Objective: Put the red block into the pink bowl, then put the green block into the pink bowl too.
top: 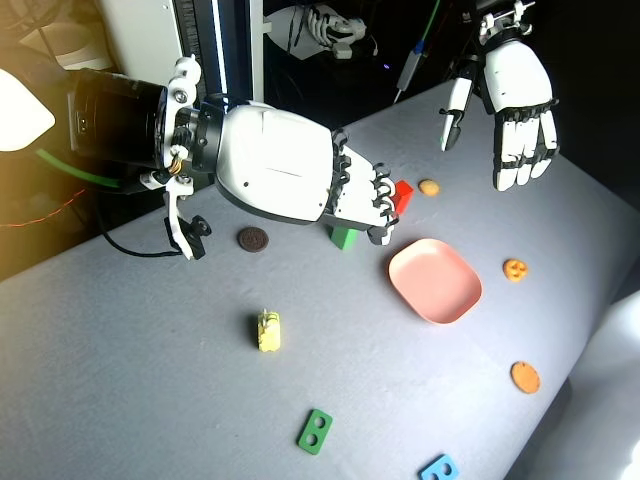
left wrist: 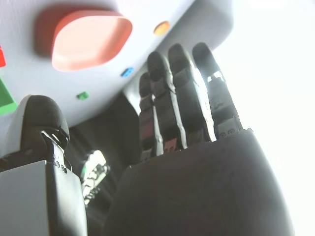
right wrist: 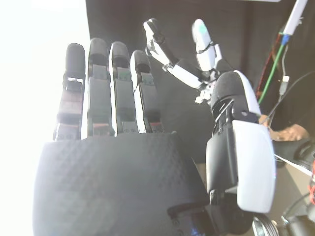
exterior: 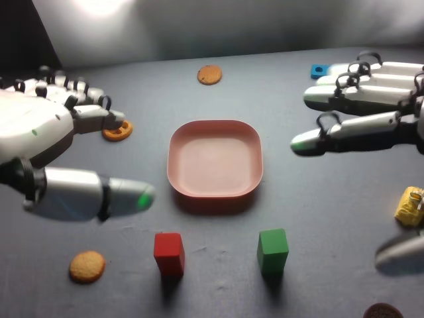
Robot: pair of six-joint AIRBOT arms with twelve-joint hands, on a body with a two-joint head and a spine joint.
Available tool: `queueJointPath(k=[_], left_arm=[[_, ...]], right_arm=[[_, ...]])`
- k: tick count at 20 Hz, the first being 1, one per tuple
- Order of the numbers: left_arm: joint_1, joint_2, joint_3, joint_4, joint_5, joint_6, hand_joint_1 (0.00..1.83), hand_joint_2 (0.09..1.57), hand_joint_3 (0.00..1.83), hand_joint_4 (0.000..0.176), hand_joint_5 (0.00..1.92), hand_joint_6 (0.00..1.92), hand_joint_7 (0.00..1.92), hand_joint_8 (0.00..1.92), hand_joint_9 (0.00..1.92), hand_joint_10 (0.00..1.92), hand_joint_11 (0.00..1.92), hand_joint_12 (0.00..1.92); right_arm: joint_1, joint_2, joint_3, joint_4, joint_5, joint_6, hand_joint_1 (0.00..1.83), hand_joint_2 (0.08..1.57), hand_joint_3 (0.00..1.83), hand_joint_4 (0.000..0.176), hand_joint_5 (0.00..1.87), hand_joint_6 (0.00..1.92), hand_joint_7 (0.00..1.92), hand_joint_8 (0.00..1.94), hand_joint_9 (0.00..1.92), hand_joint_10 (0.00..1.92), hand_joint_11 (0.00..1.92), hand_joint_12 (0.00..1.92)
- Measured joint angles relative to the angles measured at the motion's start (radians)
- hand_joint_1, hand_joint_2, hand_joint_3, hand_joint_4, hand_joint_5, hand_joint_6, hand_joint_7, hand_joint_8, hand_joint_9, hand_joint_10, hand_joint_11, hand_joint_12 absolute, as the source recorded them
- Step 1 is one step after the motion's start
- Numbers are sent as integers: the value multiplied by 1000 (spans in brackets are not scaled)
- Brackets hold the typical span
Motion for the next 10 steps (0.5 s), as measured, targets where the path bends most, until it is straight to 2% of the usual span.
queueJointPath(k=[1, 2, 3, 6, 7, 8, 9, 10], left_arm=[[0, 0, 0, 0, 0, 5, 0, 910, 10, 23, 300, 13, 110, 19, 0, 0, 0, 0], [0, 0, 0, -5, 5, 12, 0, 905, 6, 31, 287, 6, 106, 15, 0, 0, 3, 1], [1, 0, 0, -8, 6, 14, 0, 905, 6, 28, 282, 3, 92, 8, 0, 0, 0, 0], [1, 0, -3, -17, 6, 22, 0, 905, 5, 28, 280, 3, 89, 6, 0, 0, 0, 0], [0, 0, -7, -28, 12, 22, 8, 903, 3, 20, 300, 9, 117, 16, 0, 0, 0, 0], [0, 0, -9, -31, 20, 19, 41, 870, 0, 24, 333, 20, 121, 15, 0, 0, 0, 0], [0, 0, -11, -31, 24, 17, 40, 855, 0, 20, 353, 10, 129, 7, 0, 0, 9, 6], [-1, 0, -14, -31, 25, 17, 83, 813, 0, 46, 451, 12, 124, 1, 0, 0, 5, 3]], right_arm=[[0, 0, -9, 4, -4, -29, 245, 680, 32, 176, 446, 13, 5, 2, 0, 0, 0, 0], [0, 5, -20, 1, -9, -57, 251, 679, 29, 176, 450, 14, 17, 6, 0, 0, 0, 0], [0, 10, -28, -2, -17, -70, 284, 678, 26, 176, 458, 14, 25, 8, 0, 0, 0, 0], [11, 13, -41, 3, -18, -79, 291, 679, 25, 176, 460, 14, 27, 9, 0, 0, 0, 0], [15, 12, -42, 3, -17, -79, 270, 675, 22, 176, 417, 2, 17, 3, 0, 0, 0, 0], [15, 12, -42, 5, -18, -79, 258, 671, 18, 176, 454, 17, 26, 6, 0, 0, 0, 0], [15, 13, -42, 12, -18, -79, 252, 670, 16, 176, 470, 22, 23, 4, 0, 0, 0, 0], [15, 13, -42, 16, -18, -79, 233, 667, 12, 176, 509, 31, 0, 0, 0, 0, 0, 0]])
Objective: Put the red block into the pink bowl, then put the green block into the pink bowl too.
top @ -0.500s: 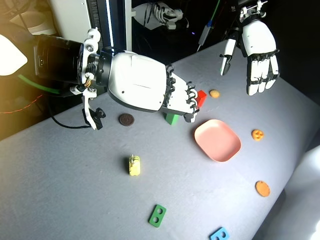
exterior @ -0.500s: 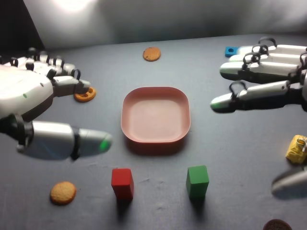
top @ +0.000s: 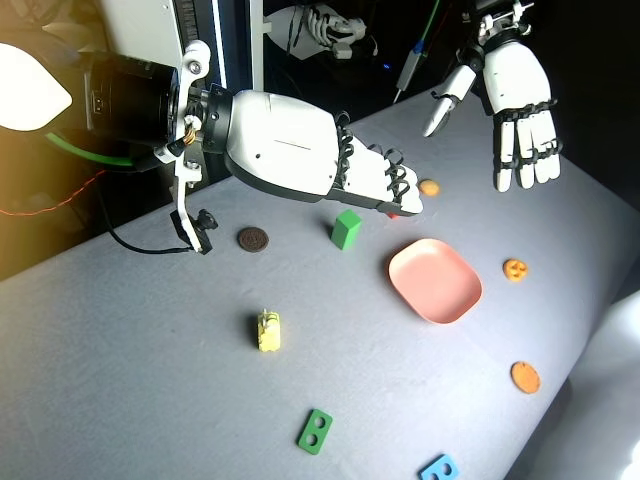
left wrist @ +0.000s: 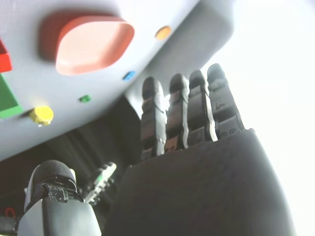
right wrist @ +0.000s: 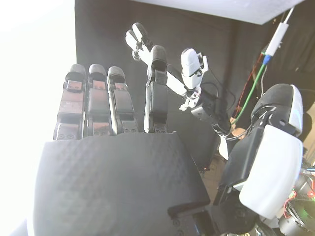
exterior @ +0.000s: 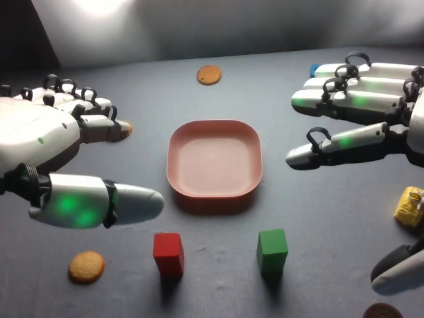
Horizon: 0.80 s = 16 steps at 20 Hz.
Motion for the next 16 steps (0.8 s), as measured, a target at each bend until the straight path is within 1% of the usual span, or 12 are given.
queueJointPath(k=[1, 2, 4, 6, 7, 10, 11, 12, 13, 14, 15, 16], left_arm=[[-3, 0, -1, 0, 2, 2, 59, 810, 0, 45, 467, 8, 102, 0, 0, 0, 0, 0], [-8, 0, -5, 0, 1, 5, 111, 793, 0, 34, 519, 26, 120, 9, 0, 0, 0, 0], [-11, -3, -20, 4, -2, 10, 98, 800, 0, 25, 589, 17, 126, 3, 0, 0, 0, 0], [-10, -5, -37, -13, -3, 35, 173, 786, 1, 33, 697, 12, 178, 3, 0, 0, 0, 0], [2, -10, -43, -13, -18, 38, 166, 789, 2, 52, 719, 17, 197, 9, 0, 0, 0, 0], [54, -45, -55, -20, -79, 4, 262, 817, 11, 39, 785, 32, 163, 0, 0, 0, 0, 0], [67, -66, -55, -6, -108, -17, 334, 805, 3, 17, 862, 22, 206, 4, 0, 0, 0, 0], [73, -82, -55, 0, -132, -24, 364, 811, 5, 8, 865, 13, 179, 0, 0, 0, 0, 0], [77, -103, -55, 3, -153, -23, 403, 807, 2, 14, 888, 19, 184, 4, 0, 0, 0, 0], [79, -119, -55, 1, -166, -24, 389, 830, 12, 33, 879, 12, 169, 0, 0, 0, 0, 0], [79, -136, -56, 0, -181, -24, 402, 837, 13, 41, 888, 14, 175, 4, 0, 0, 0, 0], [79, -144, -58, 3, -192, -24, 456, 827, 7, 13, 913, 22, 183, 6, 0, 0, 0, 0]], right_arm=[[0, 1, 0, 3, 0, 0, 229, 666, 4, 176, 594, 23, 0, 0, 0, 0, 0, 0], [0, 1, 0, 3, 0, 0, 258, 673, 4, 176, 645, 14, 0, 0, 0, 0, 0, 0], [0, 1, 0, 3, 0, -1, 234, 663, 0, 176, 624, 0, 0, 0, 0, 0, 0, 0], [0, 1, 0, 2, 0, -10, 224, 675, 4, 176, 618, 7, 0, 0, 0, 0, 0, 0], [0, 1, 0, 3, 0, -11, 271, 670, 1, 176, 623, 8, 3, 1, 0, 0, 0, 0], [0, 1, 0, 3, -1, -13, 299, 674, 3, 176, 657, 19, 11, 4, 0, 0, 0, 0], [0, 1, 0, 3, -1, -13, 293, 679, 5, 176, 675, 25, 25, 9, 0, 0, 0, 0], [0, 1, 0, 3, 0, -13, 292, 682, 6, 176, 687, 28, 33, 12, 0, 0, 0, 0], [0, 1, 0, 3, -1, -13, 293, 705, 16, 176, 691, 27, 26, 7, 0, 0, 0, 0], [0, 1, 0, 3, -1, -13, 302, 713, 12, 176, 733, 15, 32, 2, 0, 0, 0, 0], [0, 1, 0, 3, -1, -13, 335, 723, 14, 176, 771, 23, 42, 4, 0, 0, 0, 0], [-1, 1, 0, 5, 0, -13, 378, 711, 7, 176, 806, 33, 67, 12, 0, 0, 0, 0]])
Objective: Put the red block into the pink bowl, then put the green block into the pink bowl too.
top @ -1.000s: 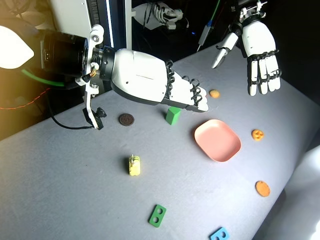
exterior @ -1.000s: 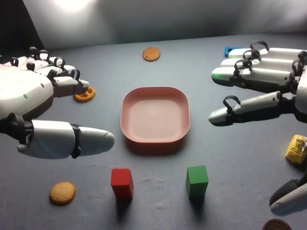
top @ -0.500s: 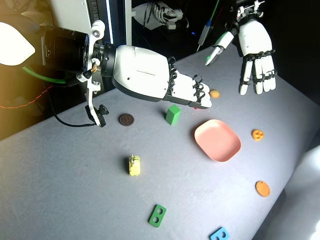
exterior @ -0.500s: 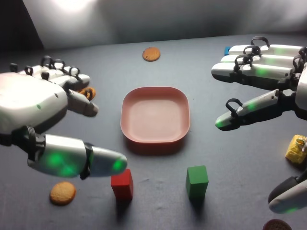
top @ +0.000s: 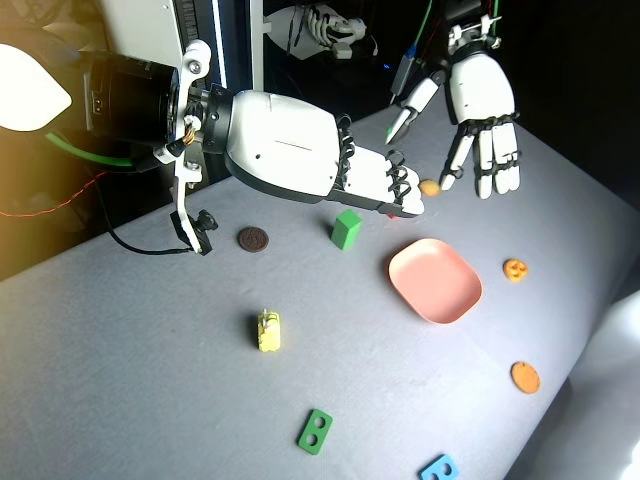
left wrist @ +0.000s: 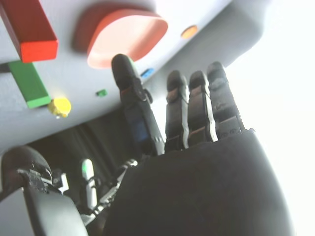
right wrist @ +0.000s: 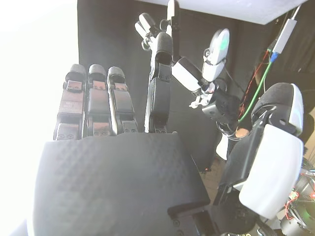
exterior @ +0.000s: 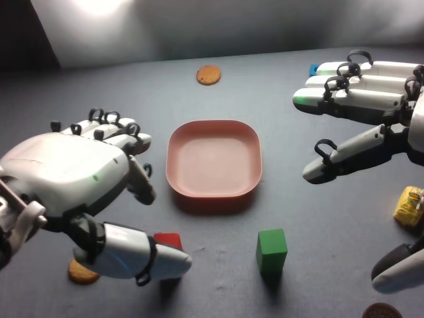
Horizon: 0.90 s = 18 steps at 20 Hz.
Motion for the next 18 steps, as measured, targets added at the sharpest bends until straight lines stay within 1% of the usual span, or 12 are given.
queueJointPath(k=[1, 2, 4, 6, 8, 11, 13, 14, 15, 16, 17, 18], left_arm=[[0, -11, 0, -1, -18, 2, 454, 829, 6, 33, 922, 22, 178, 3, 0, 0, 0, 0], [0, -16, 0, -3, -27, 2, 487, 837, 9, 26, 913, 15, 149, 0, 0, 0, 0, 0], [0, -24, 0, -6, -42, 3, 520, 848, 11, 46, 921, 15, 154, 9, 0, 0, 0, 0], [0, -40, 0, -7, -64, 9, 607, 854, 11, 45, 943, 19, 152, 5, 0, 0, 0, 0], [2, -60, 0, -7, -69, 10, 665, 867, 13, 47, 961, 22, 162, 8, 0, 0, 0, 0], [13, -92, 4, -12, -85, 11, 713, 881, 10, 43, 973, 17, 197, 15, 0, 0, 0, 0], [24, -110, 4, -8, -101, 4, 715, 876, 5, 26, 987, 18, 206, 11, 0, 0, 0, 0], [25, -116, 4, -8, -106, 2, 672, 888, 9, 42, 969, 8, 176, 2, 0, 0, 0, 0], [37, -127, 4, -1, -120, -4, 643, 898, 12, 48, 953, 1, 187, 7, 0, 0, 0, 0], [42, -133, 4, -2, -125, -7, 672, 886, 5, 31, 969, 8, 202, 11, 0, 0, 0, 0], [50, -140, 7, 2, -129, -13, 677, 886, 4, 30, 964, 5, 207, 12, 0, 0, 0, 0], [51, -148, 8, 0, -134, -13, 670, 885, 3, 40, 961, 3, 198, 6, 0, 0, 0, 0]], right_arm=[[0, 0, 0, -1, 0, 0, 399, 716, 6, 176, 829, 17, 88, 5, 0, 0, 0, 0], [0, 0, 0, -2, 0, 0, 384, 730, 11, 176, 832, 12, 66, 0, 0, 0, 0, 0], [0, 0, -1, 0, -1, 0, 356, 736, 12, 176, 819, 4, 83, 8, 0, 0, 0, 0], [0, 0, -1, -1, -1, 0, 301, 746, 15, 176, 746, 0, 78, 4, 0, 0, 0, 0], [0, 0, -1, -1, -1, 0, 311, 749, 14, 176, 737, 0, 67, 1, 0, 0, 0, 0], [0, 0, -1, -1, -1, 0, 327, 747, 11, 176, 748, 4, 63, 2, 0, 0, 0, 0], [0, 0, -1, -1, -1, 0, 308, 736, 4, 176, 676, 0, 103, 15, 0, 0, 0, 0], [0, 0, -2, 0, 0, 0, 300, 729, 1, 176, 530, 0, 97, 10, 4, 1, 0, 0], [0, 0, -2, -2, -1, 0, 286, 708, 0, 176, 456, 0, 84, 4, 13, 5, 0, 0], [0, 0, -2, -2, -1, 0, 247, 703, 0, 176, 397, 0, 60, 0, 2, 0, 0, 0], [0, 0, -2, -1, -1, 0, 222, 714, 0, 176, 368, 0, 26, 0, 0, 0, 0, 0], [0, 0, -2, -1, 0, 0, 233, 722, 0, 173, 375, 5, 27, 3, 0, 0, 0, 0]])
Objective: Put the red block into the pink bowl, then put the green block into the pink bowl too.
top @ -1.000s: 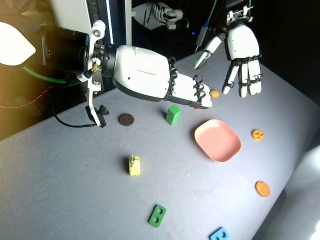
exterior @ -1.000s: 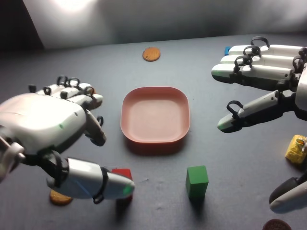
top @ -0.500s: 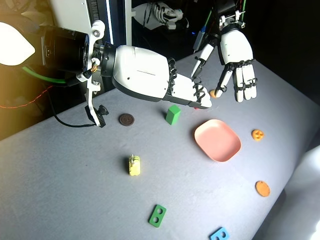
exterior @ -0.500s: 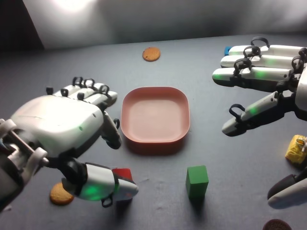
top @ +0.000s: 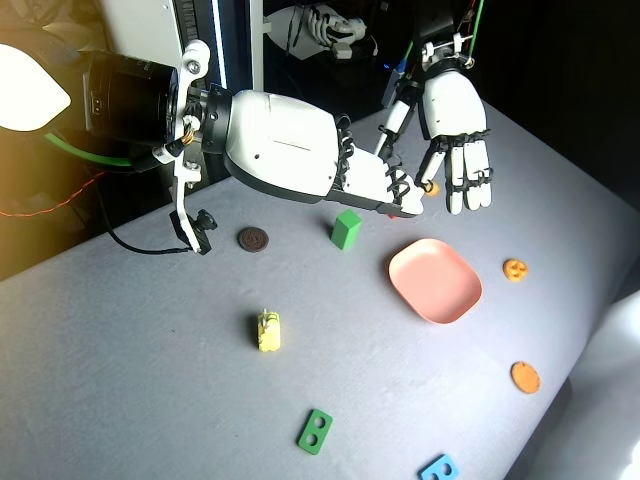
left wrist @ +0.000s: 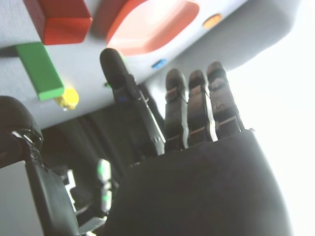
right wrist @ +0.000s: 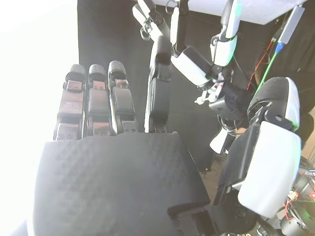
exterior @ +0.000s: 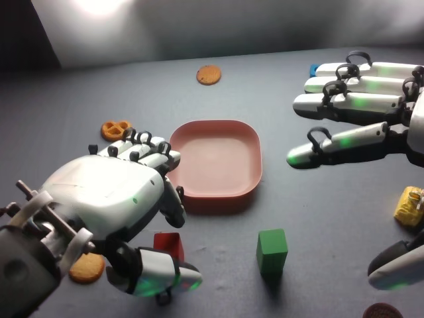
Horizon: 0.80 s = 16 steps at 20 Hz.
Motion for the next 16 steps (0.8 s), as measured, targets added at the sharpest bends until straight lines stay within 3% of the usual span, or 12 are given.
queueJointPath(k=[1, 3, 7, 8, 9, 12, 13, 14, 16], left_arm=[[4, -6, 0, 5, -11, -1, 645, 890, 5, 45, 953, 0, 168, 1, 0, 0, 0, 0], [10, -18, 3, 11, -24, -5, 695, 878, 0, 0, 979, 10, 224, 21, 0, 0, 0, 0], [17, -31, 19, 26, -29, -15, 688, 877, 0, 5, 988, 11, 227, 14, 0, 0, 0, 0], [22, -31, 24, 31, -34, -20, 664, 879, 0, 25, 981, 7, 210, 5, 0, 0, 0, 0], [23, -31, 29, 38, -32, -21, 664, 879, 0, 25, 981, 7, 210, 5, 0, 0, 0, 0], [23, -31, 43, 45, -34, -35, 664, 875, 0, 2, 1011, 16, 198, 14, 0, 0, 0, 0], [23, -31, 46, 47, -34, -39, 640, 880, 0, 24, 1005, 11, 194, 10, 0, 0, 0, 0], [24, -31, 52, 49, -34, -42, 658, 884, 1, 17, 994, 5, 185, 4, 0, 0, 0, 0], [30, -31, 55, 46, -35, -45, 643, 893, 5, 25, 974, 0, 205, 9, 0, 0, 0, 0]], right_arm=[[0, 0, 0, 0, 0, 0, 264, 718, 0, 167, 366, 1, 28, 4, 0, 0, 0, 0], [0, 0, -1, 0, 0, 0, 296, 712, 0, 173, 348, 0, 9, 0, 0, 0, 0, 0], [0, 0, -1, 0, 1, 0, 278, 710, 0, 168, 363, 7, 37, 11, 0, 0, 0, 0], [0, 0, -1, -1, 0, 0, 260, 715, 0, 174, 345, 1, 18, 2, 0, 0, 0, 0], [0, 0, -1, 0, 1, 0, 260, 715, 0, 174, 345, 1, 18, 2, 0, 0, 0, 0], [0, 0, -1, -1, 1, 0, 230, 706, 0, 175, 362, 12, 15, 5, 0, 0, 0, 0], [0, 0, -1, 0, 2, 0, 237, 710, 0, 176, 362, 11, 7, 2, 0, 0, 0, 0], [0, 0, -1, 0, 2, 0, 246, 712, 0, 176, 337, 1, 6, 1, 0, 0, 0, 0], [0, 0, -1, 0, 2, 0, 263, 709, 0, 176, 304, 0, 0, 0, 0, 0, 0, 0]])
